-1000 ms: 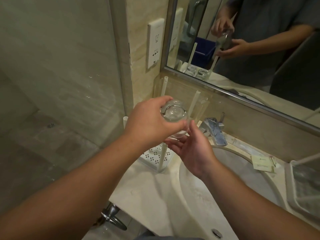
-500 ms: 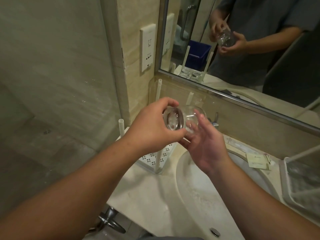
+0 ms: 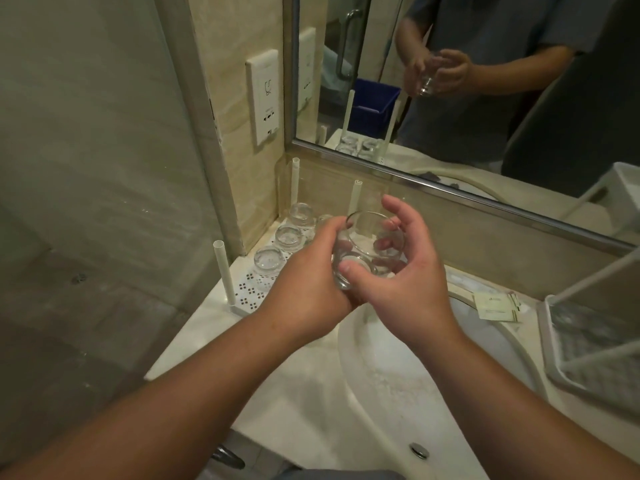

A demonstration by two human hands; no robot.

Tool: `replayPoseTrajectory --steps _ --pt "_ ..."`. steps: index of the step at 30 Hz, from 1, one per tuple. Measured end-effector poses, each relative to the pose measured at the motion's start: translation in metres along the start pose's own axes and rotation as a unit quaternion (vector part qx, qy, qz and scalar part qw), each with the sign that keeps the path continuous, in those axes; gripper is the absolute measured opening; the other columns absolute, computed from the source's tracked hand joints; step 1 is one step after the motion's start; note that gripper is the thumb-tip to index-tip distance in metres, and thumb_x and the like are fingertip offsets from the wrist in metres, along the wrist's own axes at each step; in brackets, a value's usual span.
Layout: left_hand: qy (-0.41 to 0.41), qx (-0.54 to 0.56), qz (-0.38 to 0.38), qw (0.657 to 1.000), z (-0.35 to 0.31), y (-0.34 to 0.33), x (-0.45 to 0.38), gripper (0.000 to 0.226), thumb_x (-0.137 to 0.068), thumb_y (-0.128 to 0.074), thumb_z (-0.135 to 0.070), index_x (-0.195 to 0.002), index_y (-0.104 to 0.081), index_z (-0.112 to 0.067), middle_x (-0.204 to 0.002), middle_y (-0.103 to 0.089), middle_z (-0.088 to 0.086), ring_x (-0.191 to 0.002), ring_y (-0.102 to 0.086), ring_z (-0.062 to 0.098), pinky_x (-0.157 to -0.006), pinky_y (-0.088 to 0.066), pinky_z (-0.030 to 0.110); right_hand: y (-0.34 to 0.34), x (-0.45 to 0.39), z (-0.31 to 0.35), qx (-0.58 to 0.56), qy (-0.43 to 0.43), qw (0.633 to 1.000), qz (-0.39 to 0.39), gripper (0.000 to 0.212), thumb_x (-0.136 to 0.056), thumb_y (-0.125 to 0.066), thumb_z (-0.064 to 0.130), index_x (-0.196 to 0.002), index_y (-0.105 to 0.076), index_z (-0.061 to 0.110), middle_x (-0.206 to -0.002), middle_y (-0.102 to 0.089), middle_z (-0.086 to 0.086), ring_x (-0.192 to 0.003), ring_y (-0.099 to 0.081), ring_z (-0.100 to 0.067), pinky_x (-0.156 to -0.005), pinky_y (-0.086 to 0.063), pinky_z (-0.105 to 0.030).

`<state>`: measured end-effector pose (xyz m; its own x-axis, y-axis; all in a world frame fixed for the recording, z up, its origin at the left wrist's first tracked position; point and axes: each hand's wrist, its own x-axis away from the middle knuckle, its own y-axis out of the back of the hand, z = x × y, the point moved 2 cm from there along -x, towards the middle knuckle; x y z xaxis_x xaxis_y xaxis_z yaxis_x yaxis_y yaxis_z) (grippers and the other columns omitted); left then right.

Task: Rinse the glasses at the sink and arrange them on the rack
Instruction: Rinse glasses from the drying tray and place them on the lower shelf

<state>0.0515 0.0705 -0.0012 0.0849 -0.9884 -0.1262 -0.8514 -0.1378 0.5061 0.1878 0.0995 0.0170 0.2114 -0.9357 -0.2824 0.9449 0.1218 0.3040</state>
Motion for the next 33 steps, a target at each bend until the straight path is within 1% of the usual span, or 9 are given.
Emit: replayPoseTrajectory --steps 2,6,9,11,15,20,24,28,33 --pt "0.003 0.017 0.003 1.0 -0.002 -0.007 0.001 0.083 -0.064 -0.079 -0.042 -0.133 -0.035 -0.054 -0.109 -0.058 -0.037 -0.089 -0.065 -0.007 -0.074 -0.049 0.009 0.008 0.005 -0.001 0.028 0.017 0.999 -0.001 0.083 -0.061 -0.082 0.037 -0.133 -0.044 0.052 -0.122 -0.045 0.023 -0.109 -0.055 -0.004 -0.088 -0.055 -0.032" --pt "0.009 0.021 0.02 1.0 -0.009 -0.024 -0.001 0.084 -0.061 -0.08 -0.043 -0.133 -0.038 -0.05 -0.112 -0.062 -0.025 -0.091 -0.068 0.0 -0.081 -0.055 0.025 0.027 0.013 -0.008 0.039 0.014 0.999 -0.008 0.082 -0.063 -0.083 0.036 -0.134 -0.044 0.049 -0.121 -0.044 0.024 -0.111 -0.055 -0.006 -0.09 -0.055 -0.036" --pt "0.001 0.033 0.035 0.999 -0.02 -0.041 -0.001 0.075 -0.06 -0.079 -0.042 -0.123 -0.04 -0.055 -0.108 -0.06 -0.034 -0.085 -0.067 -0.006 -0.07 -0.048 0.01 0.046 0.019 -0.015 0.048 0.014 0.998 -0.025 0.081 -0.062 -0.081 0.039 -0.133 -0.044 0.049 -0.12 -0.044 0.023 -0.11 -0.055 -0.007 -0.088 -0.055 -0.034" --pt "0.0 0.037 0.047 0.998 -0.028 -0.056 -0.001 0.074 -0.06 -0.077 -0.042 -0.122 -0.04 -0.057 -0.108 -0.058 -0.037 -0.082 -0.066 -0.007 -0.066 -0.046 0.007 0.06 0.024 -0.022 0.055 0.01 0.998 -0.036 0.081 -0.062 -0.081 0.039 -0.133 -0.044 0.049 -0.12 -0.045 0.023 -0.108 -0.055 -0.006 -0.087 -0.055 -0.032" --pt "0.005 0.035 0.082 0.996 -0.043 -0.094 0.002 0.077 -0.062 -0.075 -0.038 -0.129 -0.04 -0.049 -0.104 -0.063 -0.027 -0.081 -0.067 -0.004 -0.068 -0.049 0.017 0.095 0.04 -0.039 0.06 -0.004 0.996 -0.065 0.078 -0.06 -0.078 0.044 -0.13 -0.044 0.054 -0.119 -0.044 0.028 -0.106 -0.057 -0.006 -0.085 -0.055 -0.029" --pt "0.0 0.026 0.118 0.993 -0.064 -0.148 0.009 0.072 -0.064 -0.079 -0.036 -0.124 -0.041 -0.049 -0.103 -0.062 -0.034 -0.084 -0.067 -0.005 -0.07 -0.052 0.018 0.146 0.066 -0.064 0.071 -0.025 0.992 -0.099 0.078 -0.058 -0.078 0.046 -0.127 -0.044 0.058 -0.121 -0.046 0.031 -0.106 -0.06 -0.005 -0.085 -0.055 -0.026" --pt "-0.011 0.007 0.139 0.99 -0.083 -0.193 0.014 0.071 -0.066 -0.082 -0.032 -0.119 -0.038 -0.05 -0.106 -0.055 -0.043 -0.083 -0.066 -0.006 -0.067 -0.049 0.012 0.187 0.086 -0.082 0.069 -0.043 0.989 -0.124 0.078 -0.058 -0.079 0.045 -0.127 -0.045 0.058 -0.123 -0.048 0.03 -0.106 -0.061 -0.006 -0.083 -0.055 -0.026" --pt "-0.004 0.007 0.167 0.986 -0.099 -0.24 0.017 0.069 -0.067 -0.08 -0.029 -0.121 -0.041 -0.047 -0.101 -0.065 -0.029 -0.084 -0.068 0.0 -0.075 -0.057 0.031 0.229 0.106 -0.1 0.074 -0.053 0.985 -0.146 0.077 -0.06 -0.081 0.042 -0.128 -0.048 0.054 -0.123 -0.05 0.027 -0.106 -0.062 -0.007 -0.084 -0.055 -0.025" --pt "-0.007 -0.013 0.199 0.98 -0.117 -0.297 0.021 0.076 -0.068 -0.078 -0.03 -0.128 -0.034 -0.046 -0.1 -0.059 -0.034 -0.091 -0.067 0.0 -0.079 -0.053 0.022 0.278 0.126 -0.124 0.078 -0.071 0.979 -0.175 0.077 -0.059 -0.079 0.042 -0.127 -0.046 0.057 -0.122 -0.05 0.026 -0.105 -0.062 -0.007 -0.086 -0.054 -0.024"
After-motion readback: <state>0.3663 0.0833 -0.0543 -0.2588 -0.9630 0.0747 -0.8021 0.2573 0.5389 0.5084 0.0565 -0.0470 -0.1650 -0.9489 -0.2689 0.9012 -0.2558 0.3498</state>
